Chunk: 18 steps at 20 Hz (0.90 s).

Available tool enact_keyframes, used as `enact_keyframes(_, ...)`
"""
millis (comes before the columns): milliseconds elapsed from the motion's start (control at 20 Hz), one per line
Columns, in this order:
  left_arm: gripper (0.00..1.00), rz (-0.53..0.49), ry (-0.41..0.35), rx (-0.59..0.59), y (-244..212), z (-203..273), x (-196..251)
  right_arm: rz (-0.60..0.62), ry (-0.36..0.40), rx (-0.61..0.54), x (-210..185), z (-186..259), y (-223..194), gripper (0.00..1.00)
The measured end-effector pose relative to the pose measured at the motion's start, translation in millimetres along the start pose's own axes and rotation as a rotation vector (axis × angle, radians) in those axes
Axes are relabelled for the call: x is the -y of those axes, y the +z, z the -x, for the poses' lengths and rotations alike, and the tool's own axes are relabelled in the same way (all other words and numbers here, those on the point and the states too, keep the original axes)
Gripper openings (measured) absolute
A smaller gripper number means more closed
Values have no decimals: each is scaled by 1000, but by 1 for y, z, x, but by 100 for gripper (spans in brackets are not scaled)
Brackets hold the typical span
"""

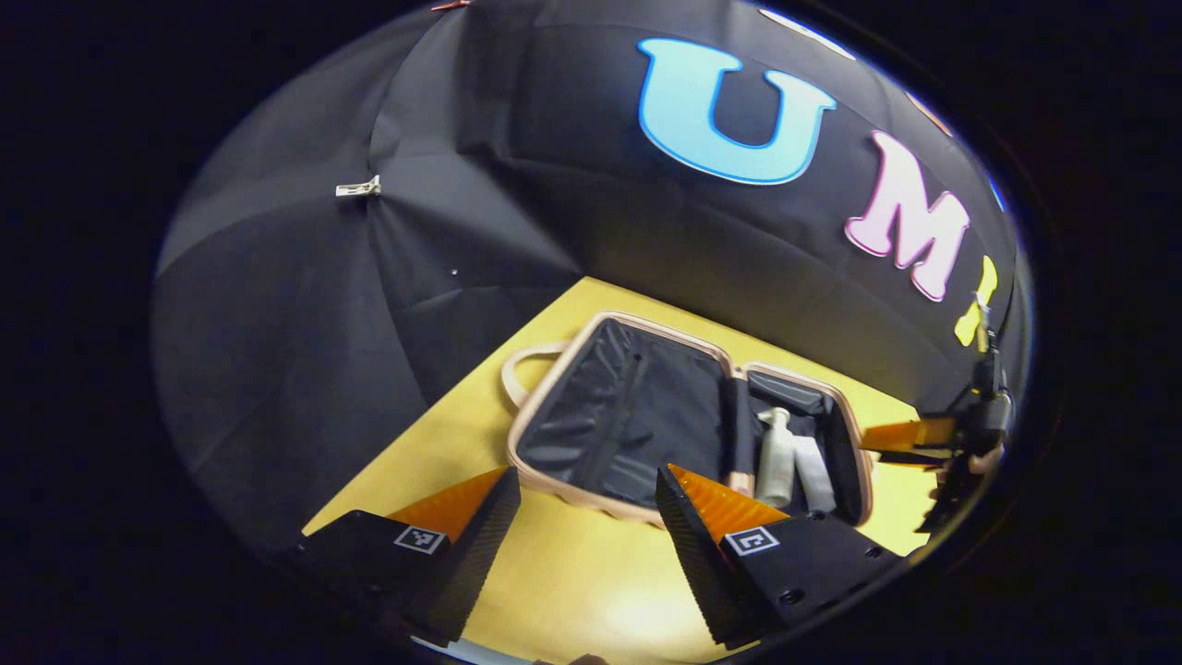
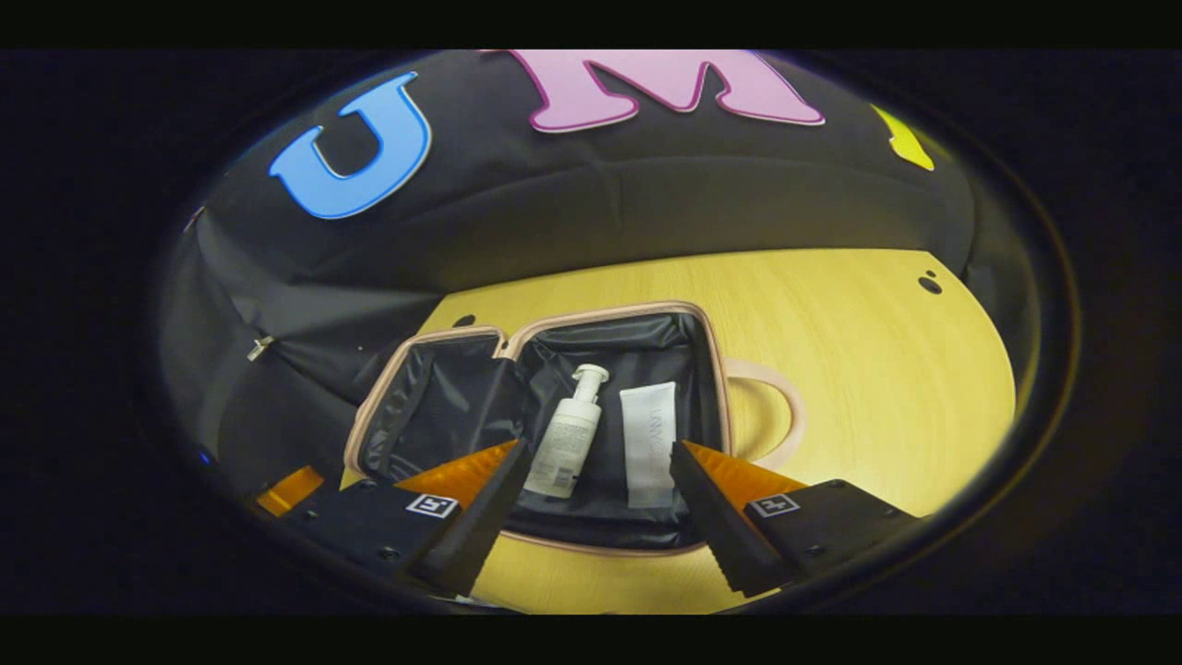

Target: First open the suitcase, pack the skin care products into it, and then close the suitcase.

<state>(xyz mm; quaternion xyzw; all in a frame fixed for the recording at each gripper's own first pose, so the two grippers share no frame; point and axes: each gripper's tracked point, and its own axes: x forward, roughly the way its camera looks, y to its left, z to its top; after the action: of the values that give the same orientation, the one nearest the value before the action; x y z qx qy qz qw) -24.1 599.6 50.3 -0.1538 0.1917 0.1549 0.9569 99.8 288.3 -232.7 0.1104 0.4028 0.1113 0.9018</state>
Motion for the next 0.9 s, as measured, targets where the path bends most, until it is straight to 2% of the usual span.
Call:
enact_keyframes(250, 94, -37, 60, 28, 40, -65, -52, 40, -7, 92, 13, 55, 13, 98)
enact_keyframes(400, 94, -22, 97, 17, 55, -94, -78, 31, -15, 125, 22, 86, 12, 98)
enact_keyframes(450, 89, -1, 104, 20, 60, -105, -84, 33, -16, 130, 27, 95, 11, 97)
enact_keyframes(500, 94, 28, 100, 10, 62, -117, -88, 38, -23, 126, 34, 103, 5, 98)
enact_keyframes(600, 93, 72, 106, -39, 59, -139, -94, 39, -53, 124, 52, 121, -4, 98)
enact_keyframes(750, 92, 61, 117, -85, 55, -167, -95, 13, -111, 139, 78, 148, -19, 98)
enact_keyframes(900, 89, 73, 88, -167, 42, -185, -88, -9, -154, 119, 98, 172, -50, 98)
